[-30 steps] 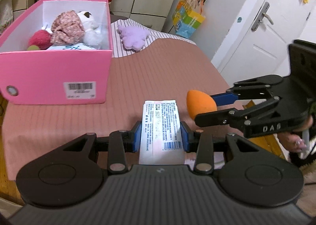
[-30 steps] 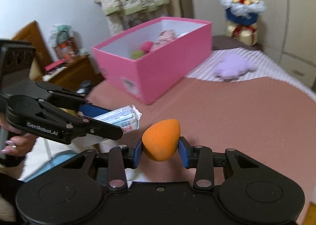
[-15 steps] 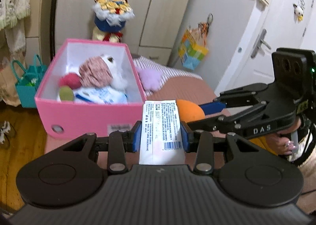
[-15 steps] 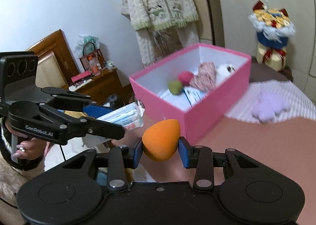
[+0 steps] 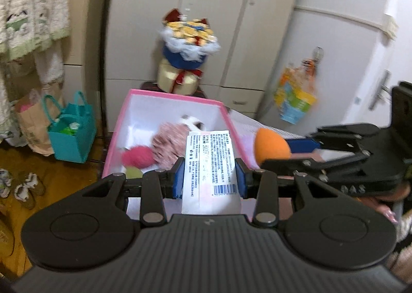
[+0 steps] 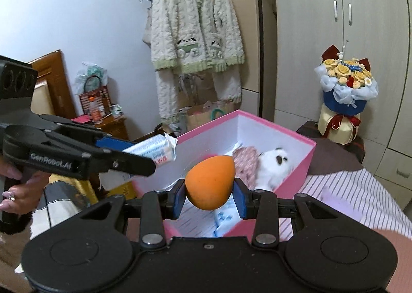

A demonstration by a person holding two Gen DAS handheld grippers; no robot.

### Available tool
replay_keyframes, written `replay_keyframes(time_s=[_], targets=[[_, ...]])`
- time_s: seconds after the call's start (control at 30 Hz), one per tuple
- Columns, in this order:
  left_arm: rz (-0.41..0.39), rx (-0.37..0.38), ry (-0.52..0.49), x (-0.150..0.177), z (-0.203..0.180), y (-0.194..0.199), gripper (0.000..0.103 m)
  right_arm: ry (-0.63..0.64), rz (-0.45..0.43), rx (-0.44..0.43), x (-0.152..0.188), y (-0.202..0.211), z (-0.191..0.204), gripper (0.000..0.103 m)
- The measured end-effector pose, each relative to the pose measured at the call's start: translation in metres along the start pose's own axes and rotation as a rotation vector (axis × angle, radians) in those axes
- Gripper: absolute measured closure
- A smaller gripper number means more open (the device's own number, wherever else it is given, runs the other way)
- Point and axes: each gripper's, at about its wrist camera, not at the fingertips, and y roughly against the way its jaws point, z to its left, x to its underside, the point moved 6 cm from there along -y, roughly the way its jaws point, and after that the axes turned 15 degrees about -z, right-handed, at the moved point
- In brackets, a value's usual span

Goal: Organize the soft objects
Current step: 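Carry the wipes with the left gripper to the box while the right carries the sponge, then open the left gripper over the box while the right lowers the orange sponge inside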

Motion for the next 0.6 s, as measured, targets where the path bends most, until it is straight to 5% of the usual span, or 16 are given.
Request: replay_keyframes(time_s=[0.6], targets=[[0.113, -0.242, -0.058, -0.005, 0.051, -0.140, 0.065, 0.173, 0.099, -0.023, 0.001, -0.137, -0.060, 0.059]])
